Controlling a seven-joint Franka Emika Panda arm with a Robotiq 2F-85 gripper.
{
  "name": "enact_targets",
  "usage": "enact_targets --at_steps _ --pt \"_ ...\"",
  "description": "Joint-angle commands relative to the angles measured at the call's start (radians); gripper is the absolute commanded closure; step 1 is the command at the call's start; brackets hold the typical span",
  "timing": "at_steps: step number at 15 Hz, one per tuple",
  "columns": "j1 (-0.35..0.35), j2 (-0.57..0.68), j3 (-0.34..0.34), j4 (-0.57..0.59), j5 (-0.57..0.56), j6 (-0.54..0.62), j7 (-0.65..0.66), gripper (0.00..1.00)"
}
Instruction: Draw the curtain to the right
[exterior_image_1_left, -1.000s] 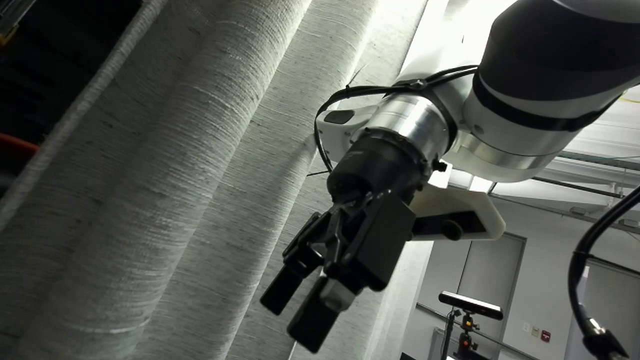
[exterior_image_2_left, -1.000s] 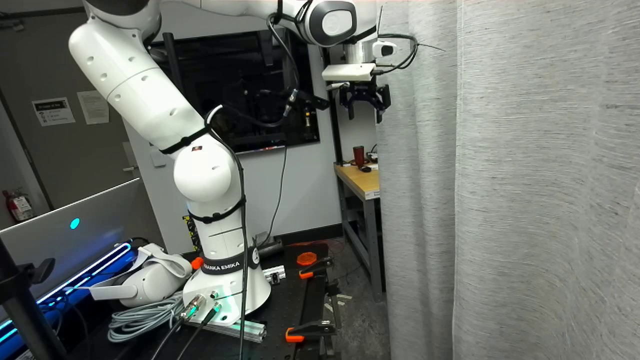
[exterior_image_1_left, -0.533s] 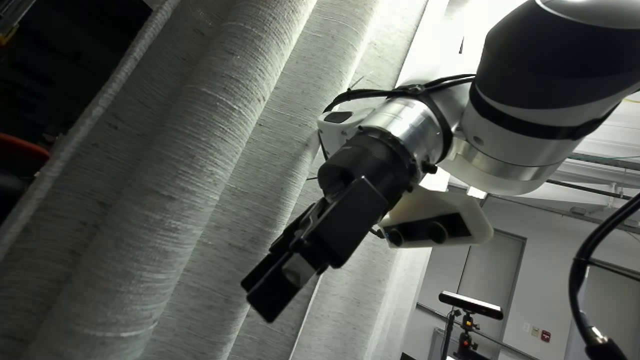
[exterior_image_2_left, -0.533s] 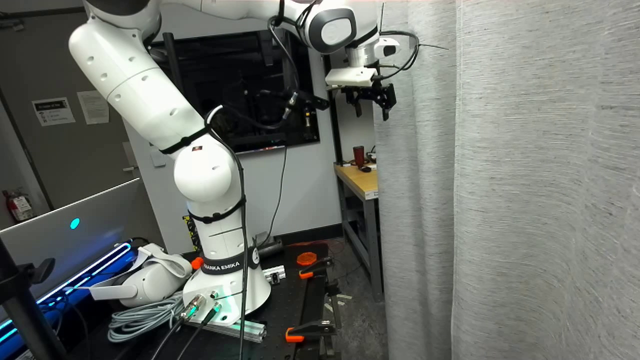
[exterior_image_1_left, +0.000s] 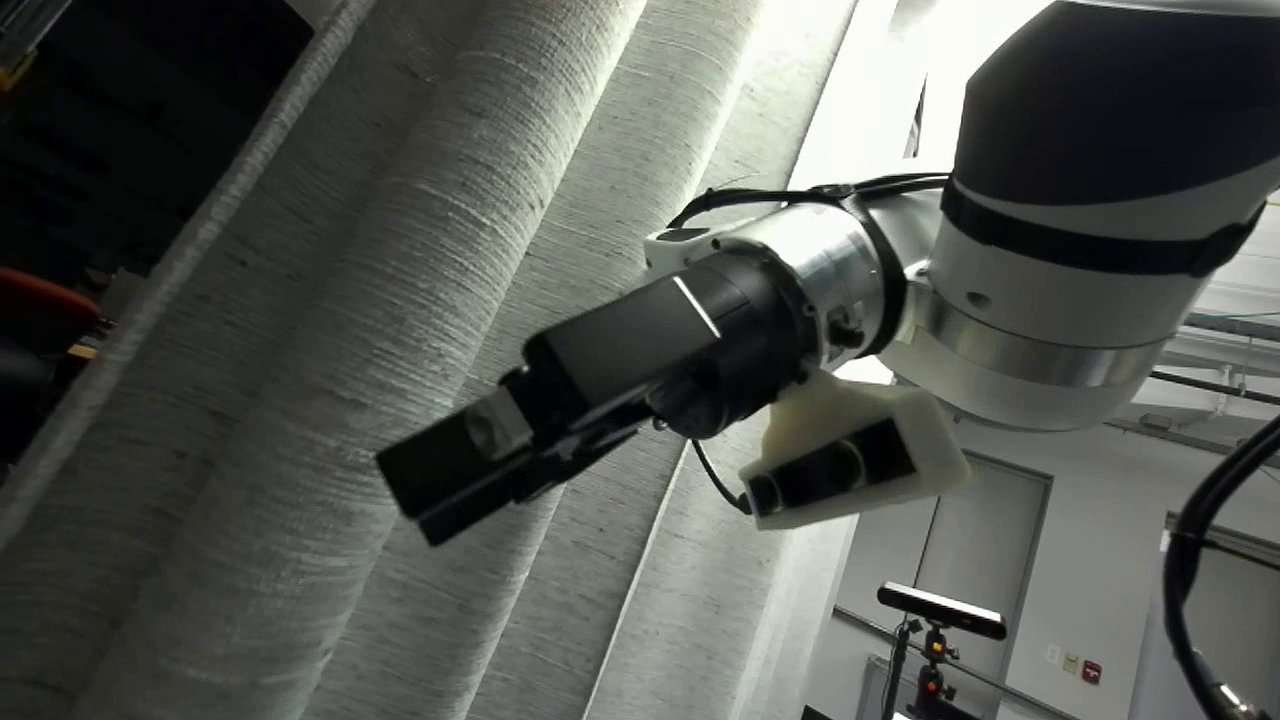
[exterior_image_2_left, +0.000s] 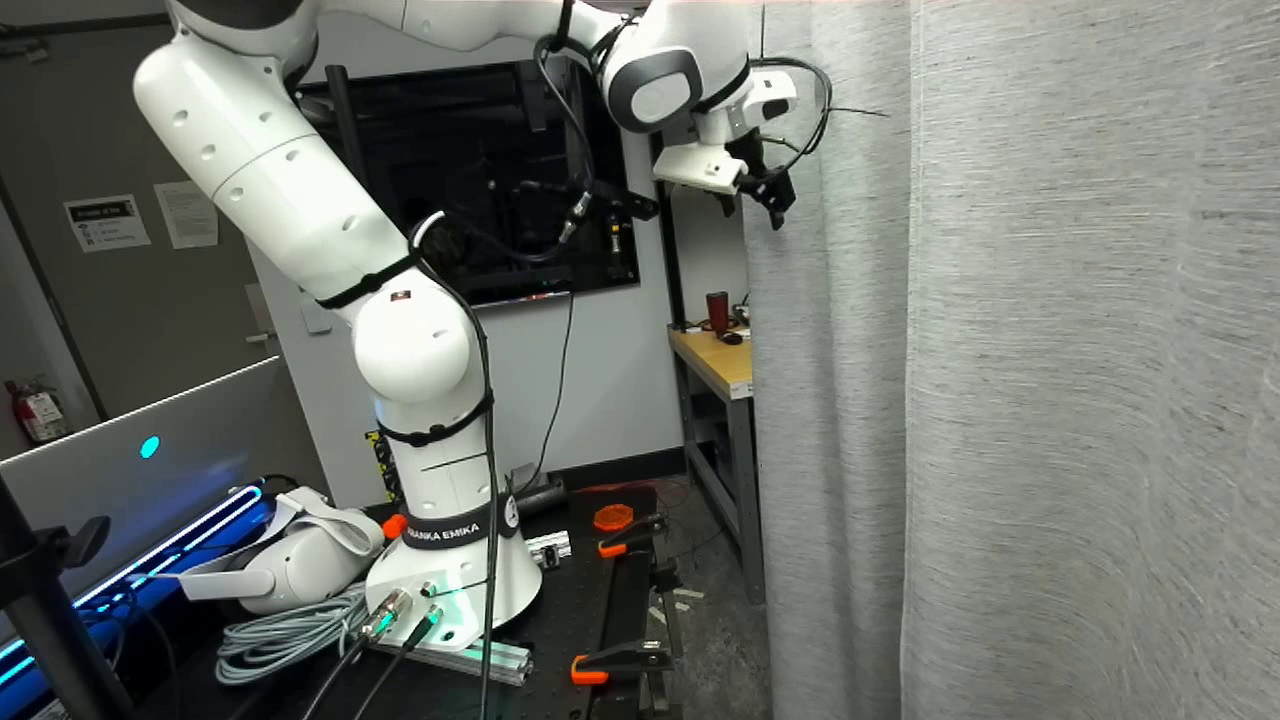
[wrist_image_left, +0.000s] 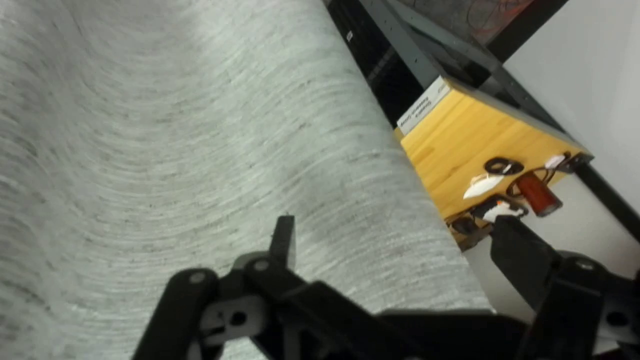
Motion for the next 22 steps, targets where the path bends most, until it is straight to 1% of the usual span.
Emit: enact_targets --at_steps 1,3,7,11,14,17,22 --pt "0.065 -0.002 -0.009 -0.034 0.172 0.224 -0.11 0.0" --pt "0.102 0.004 -0.014 -0.036 0.258 0.314 -0.186 0.0" --pt "0.184 0.012 -0.048 -0.024 0.407 0.399 -0.374 0.0" --pt "0.276 0.013 -0.105 0.006 0.584 0.472 -0.649 0.0" --pt "0.323 0.012 -0.142 0.037 0.721 0.501 -0.856 0.0" --pt "0.338 0.013 -0.157 0.066 0.902 0.52 -1.008 0.0" --pt "0.294 0.02 -0.138 0.096 1.207 0.498 -1.184 0.0"
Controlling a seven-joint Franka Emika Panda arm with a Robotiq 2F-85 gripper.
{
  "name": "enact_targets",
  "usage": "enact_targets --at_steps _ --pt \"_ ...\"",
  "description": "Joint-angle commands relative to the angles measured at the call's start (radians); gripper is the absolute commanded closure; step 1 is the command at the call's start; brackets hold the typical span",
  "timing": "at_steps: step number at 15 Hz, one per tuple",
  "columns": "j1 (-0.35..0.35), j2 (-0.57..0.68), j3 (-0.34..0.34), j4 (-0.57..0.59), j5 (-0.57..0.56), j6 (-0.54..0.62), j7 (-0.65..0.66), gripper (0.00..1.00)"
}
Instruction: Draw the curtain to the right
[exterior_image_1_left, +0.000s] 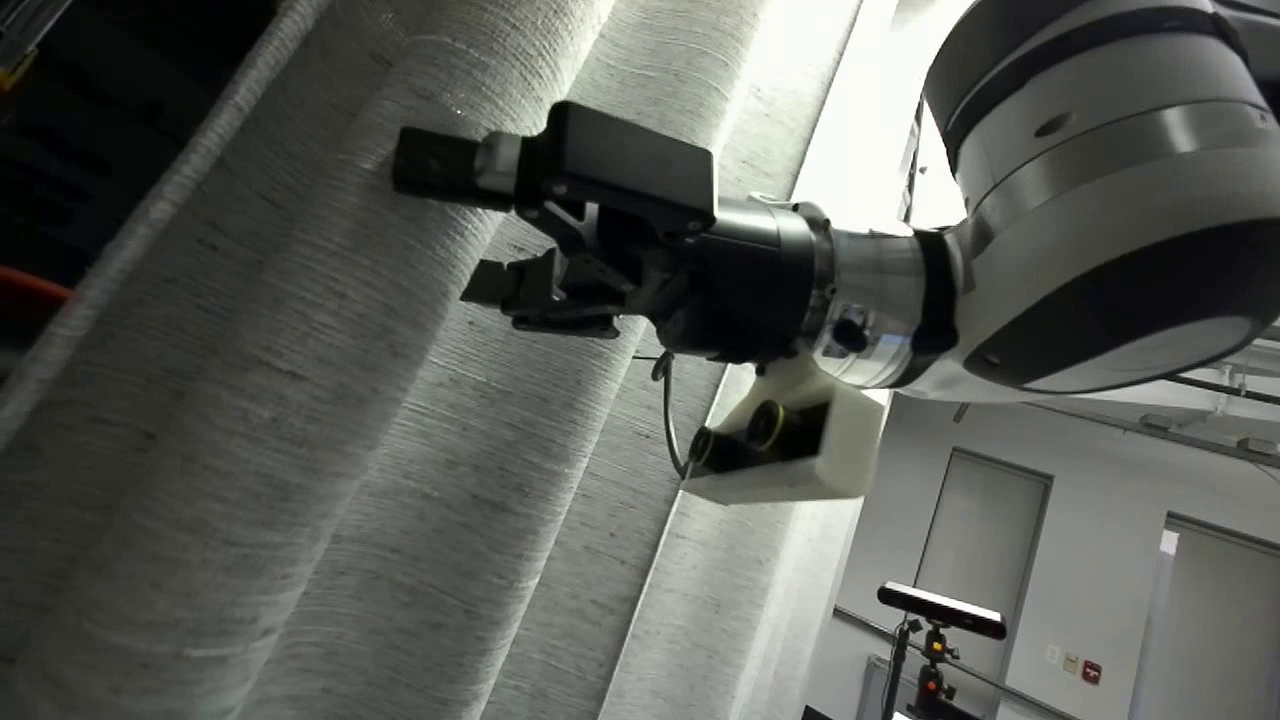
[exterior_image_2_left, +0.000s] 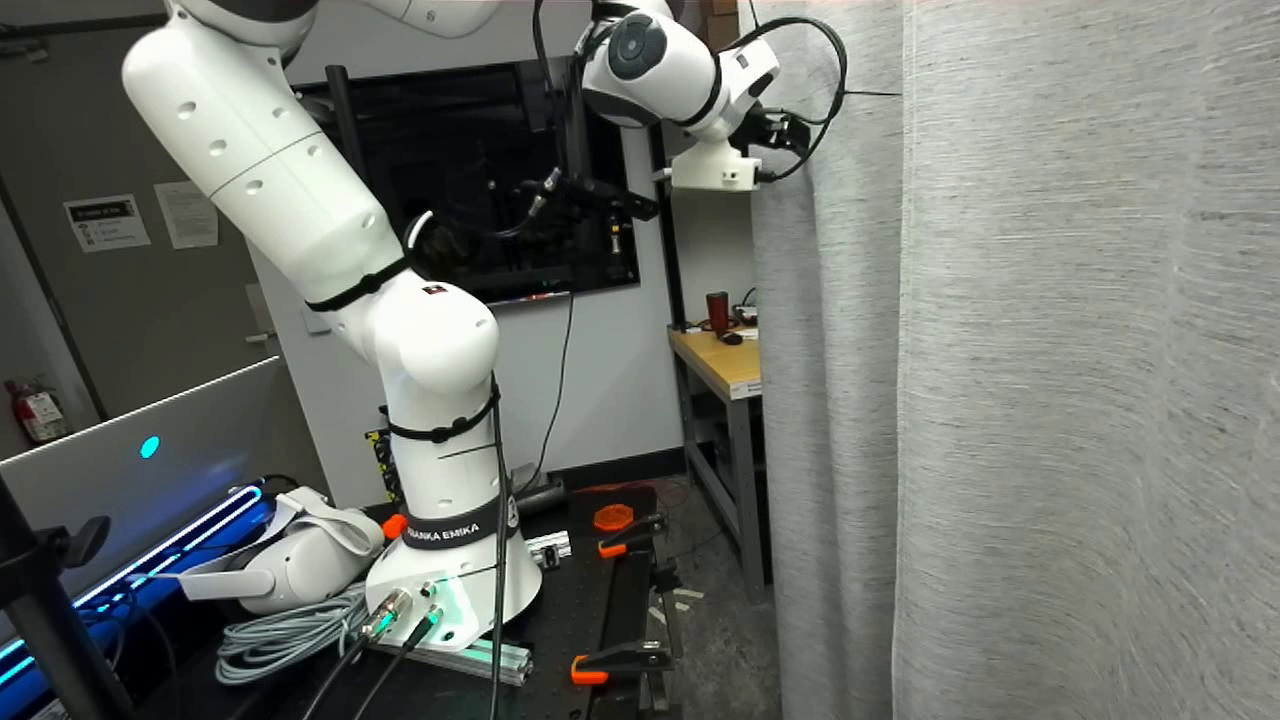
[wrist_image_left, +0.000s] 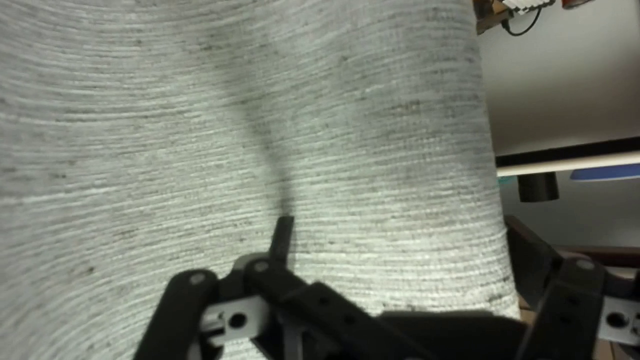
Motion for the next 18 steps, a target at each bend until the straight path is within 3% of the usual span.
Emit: enact_targets --at_steps 1,2,3,4,6,14,15,18 --pt "-0.027 0.014 0.009 0.039 0.2 -0.003 -0.162 0.0" --pt "-0.04 0.016 0.012 0.044 0.246 -0.015 -0.212 0.0" --pt "-0.051 0.017 0.016 0.047 0.286 -0.026 -0.256 0.06" --pt "-0.067 0.017 0.02 0.052 0.327 -0.04 -0.314 0.27" --pt "-0.089 0.021 0.026 0.056 0.384 -0.065 -0.404 0.32" --pt "-0.123 0.047 0.028 0.05 0.492 -0.159 -0.618 0.94" --pt "-0.126 0.05 0.029 0.05 0.503 -0.164 -0.642 0.99" --pt "-0.14 0.052 0.033 0.053 0.521 -0.167 -0.729 1.0"
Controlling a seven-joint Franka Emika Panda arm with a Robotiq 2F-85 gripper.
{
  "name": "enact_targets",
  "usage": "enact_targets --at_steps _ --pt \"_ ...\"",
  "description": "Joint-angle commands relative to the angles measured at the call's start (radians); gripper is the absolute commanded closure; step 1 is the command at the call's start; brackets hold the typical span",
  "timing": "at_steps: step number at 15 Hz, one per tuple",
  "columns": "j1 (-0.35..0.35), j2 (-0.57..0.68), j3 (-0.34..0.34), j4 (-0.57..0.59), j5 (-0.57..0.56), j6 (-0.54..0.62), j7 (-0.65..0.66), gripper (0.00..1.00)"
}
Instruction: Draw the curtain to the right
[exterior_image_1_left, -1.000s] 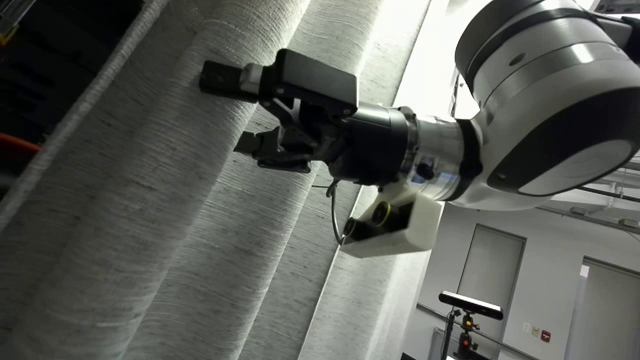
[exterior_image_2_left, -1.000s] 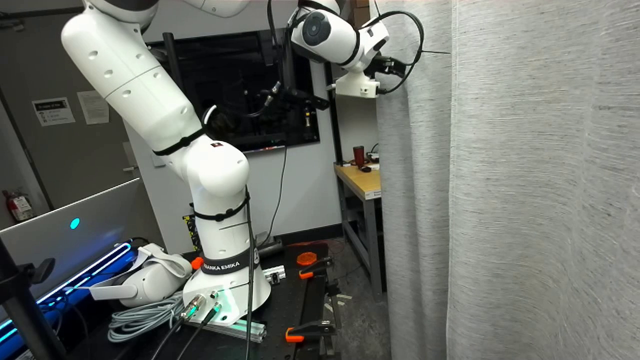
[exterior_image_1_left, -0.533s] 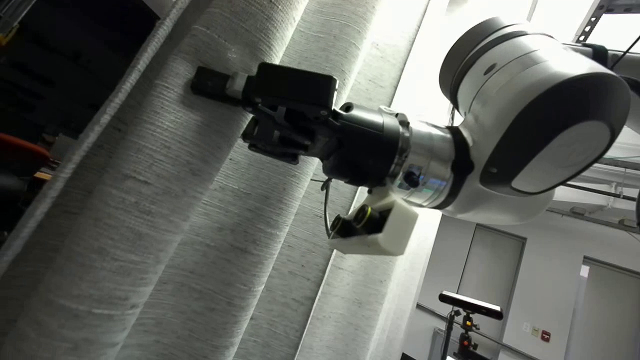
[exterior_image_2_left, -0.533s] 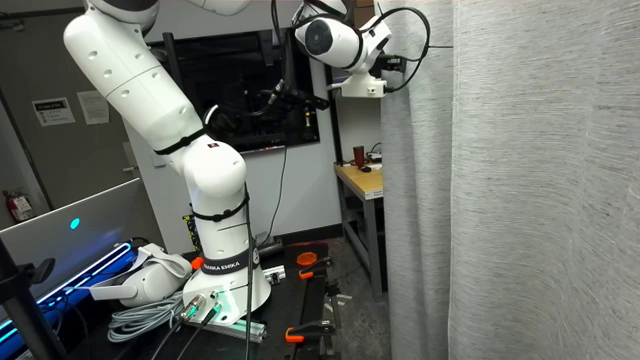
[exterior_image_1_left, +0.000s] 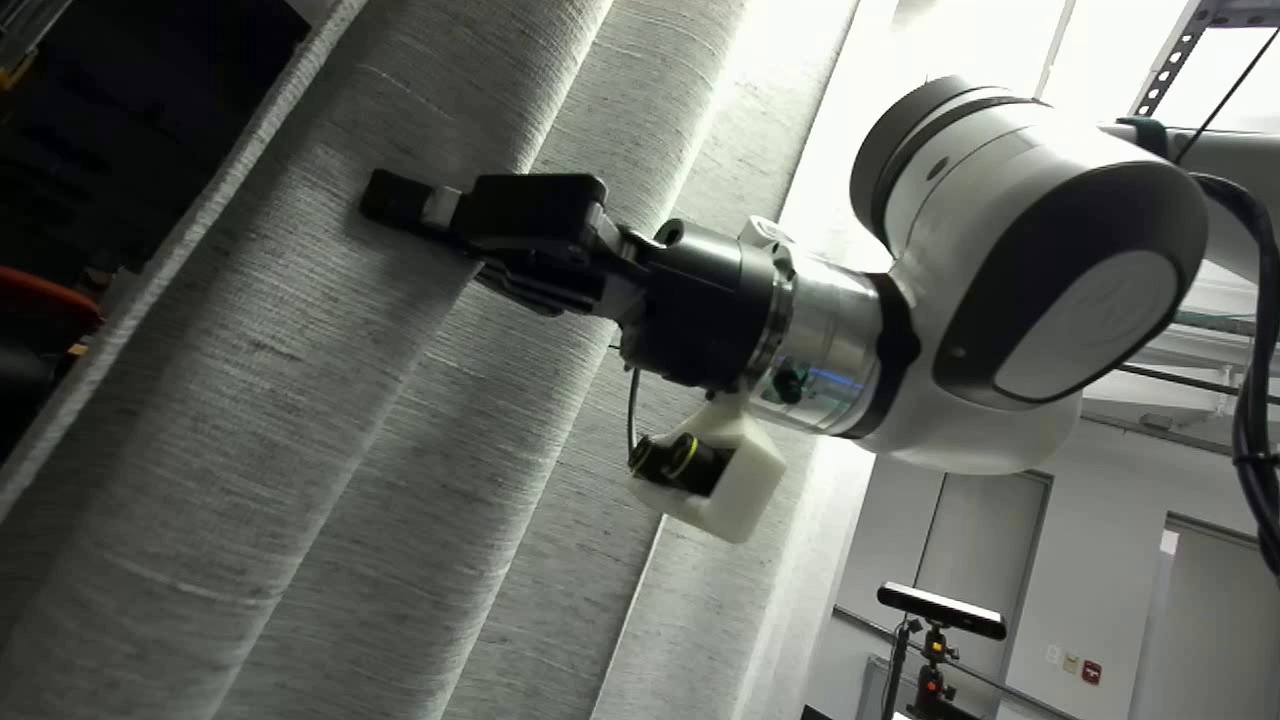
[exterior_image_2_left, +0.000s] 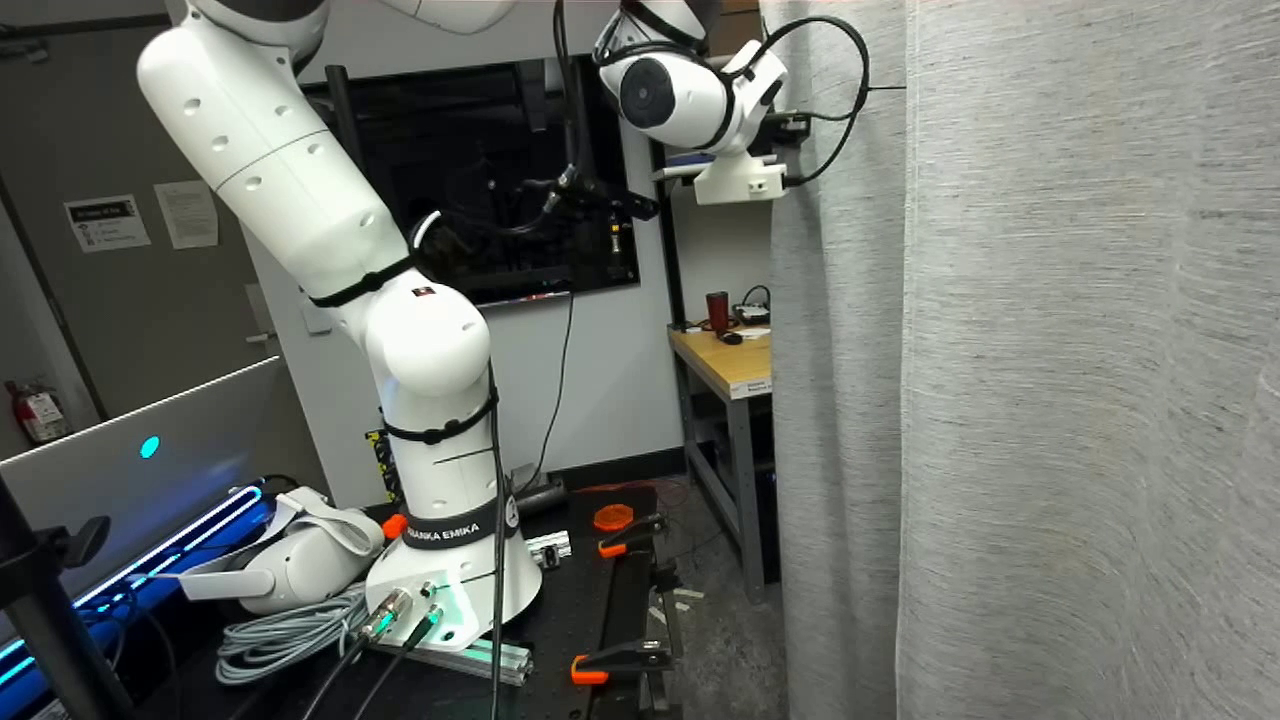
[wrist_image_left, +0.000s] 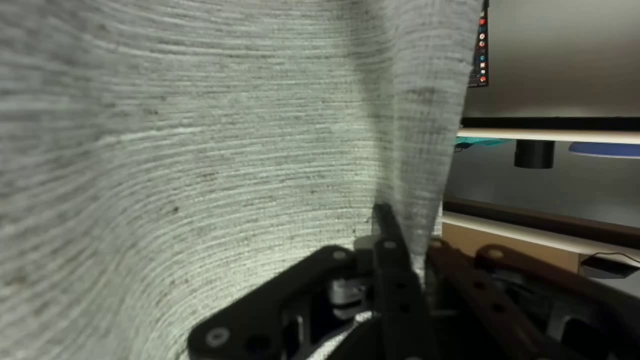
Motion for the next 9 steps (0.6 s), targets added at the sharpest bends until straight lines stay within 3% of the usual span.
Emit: enact_targets --at_steps 1,3,4,9 --pt "-0.031 0.015 0.02 0.019 0.028 -0.007 -0.126 0.99" --pt "-0.027 0.017 0.022 0.02 -0.026 0.016 -0.166 0.99" --pt "-0.041 0.15 0.065 0.08 0.047 -0.008 -0.281 0.99" --pt "-0.037 0.292 0.095 0.215 -0.037 0.037 -0.421 0.99"
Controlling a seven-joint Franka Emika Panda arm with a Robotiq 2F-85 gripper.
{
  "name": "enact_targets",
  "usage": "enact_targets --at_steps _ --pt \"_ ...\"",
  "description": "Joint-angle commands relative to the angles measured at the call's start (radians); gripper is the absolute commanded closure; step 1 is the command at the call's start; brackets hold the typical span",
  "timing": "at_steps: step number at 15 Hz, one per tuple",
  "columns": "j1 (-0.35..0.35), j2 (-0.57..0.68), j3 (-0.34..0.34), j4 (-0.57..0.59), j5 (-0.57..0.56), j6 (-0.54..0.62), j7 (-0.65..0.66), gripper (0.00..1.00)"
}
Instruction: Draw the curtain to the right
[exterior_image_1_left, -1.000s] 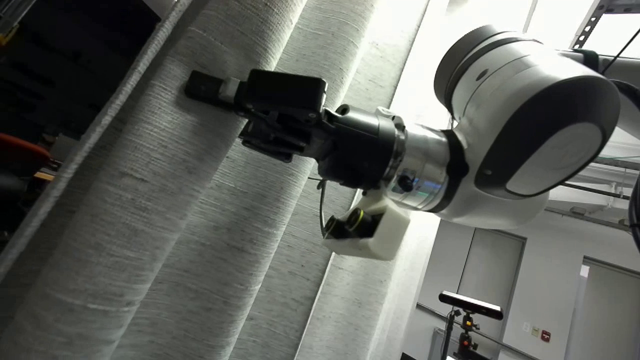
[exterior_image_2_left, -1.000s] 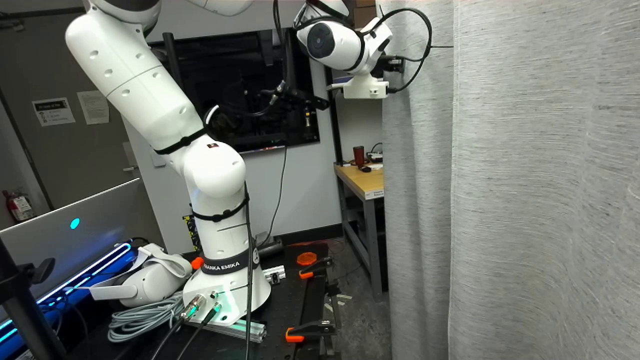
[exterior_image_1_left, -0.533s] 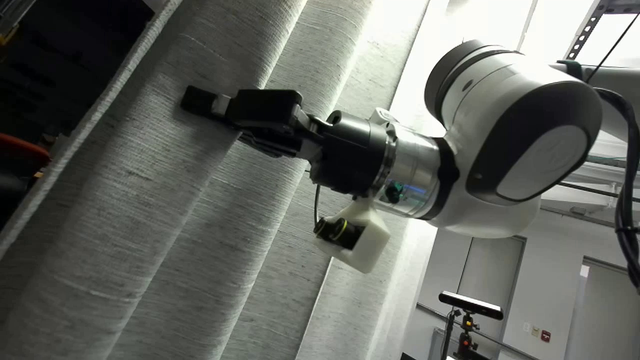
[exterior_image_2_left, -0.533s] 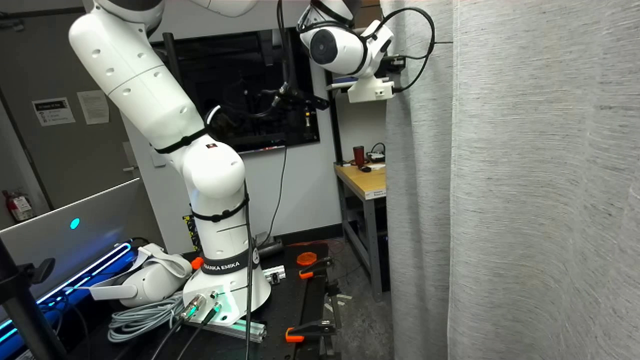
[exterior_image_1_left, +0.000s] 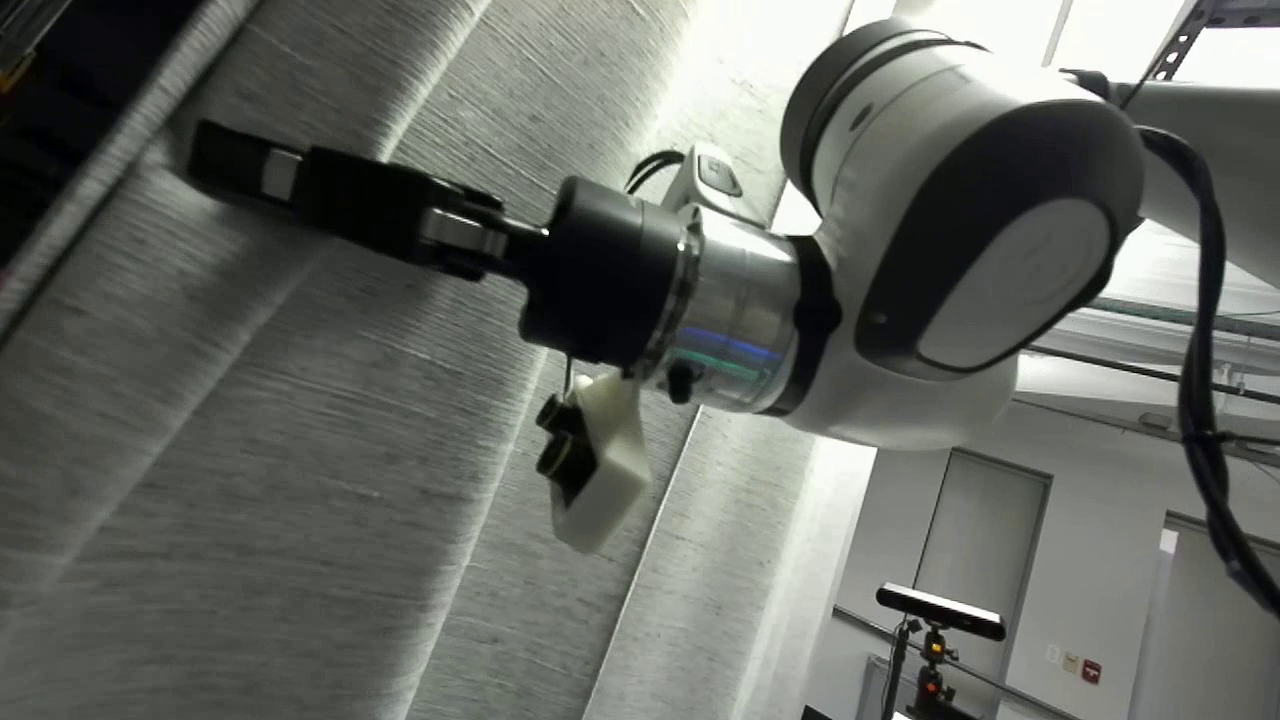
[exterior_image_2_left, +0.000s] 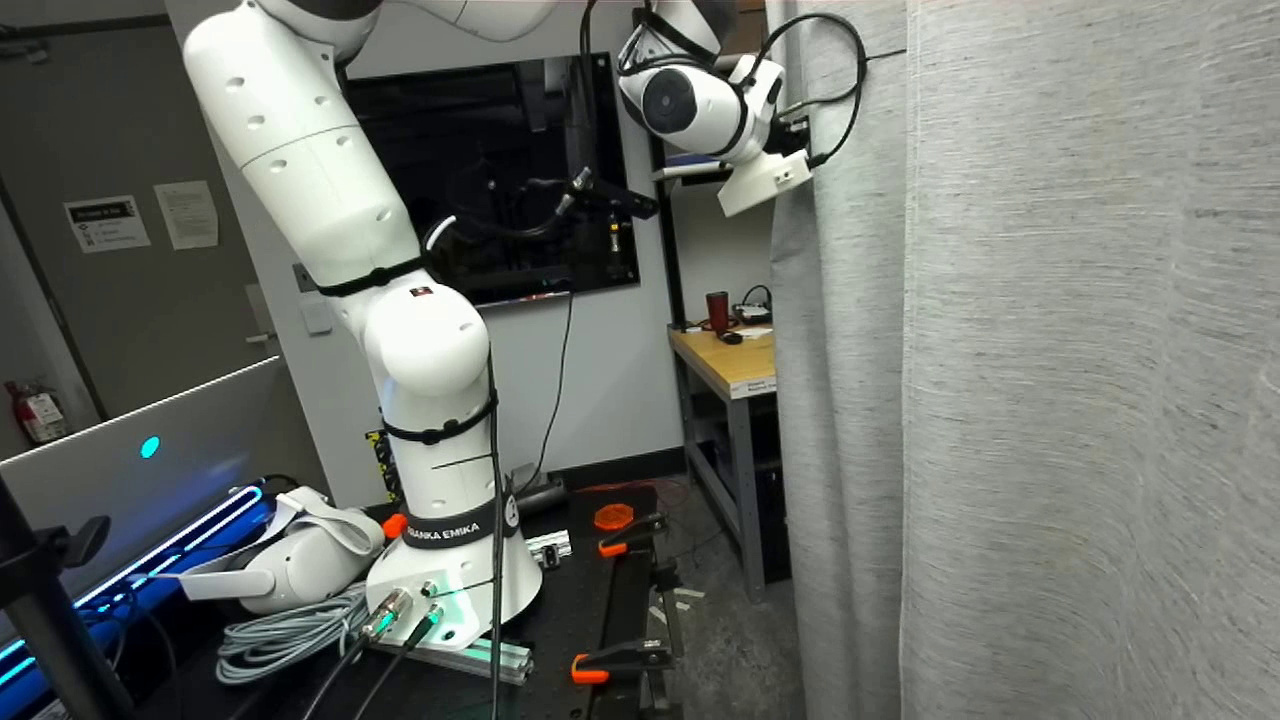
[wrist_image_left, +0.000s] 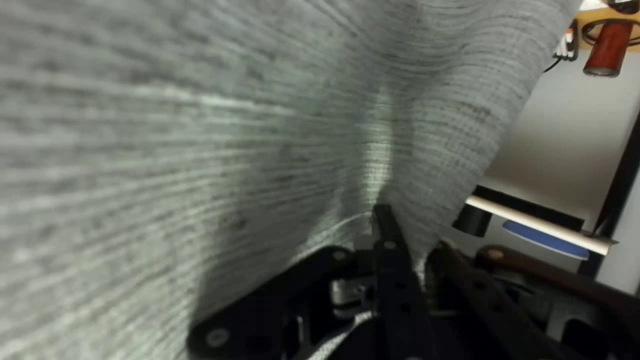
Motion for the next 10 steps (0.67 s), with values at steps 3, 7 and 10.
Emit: enact_targets --at_steps 3,7,10 --pt "-0.029 0.207 0.008 0.169 -0.07 0.028 -0.206 0.99" --pt "-0.092 0.209 -0.002 0.22 -0.32 0.045 -0.108 0.99" --pt "-0.134 0.197 -0.034 0.233 -0.429 0.063 -0.109 0.99"
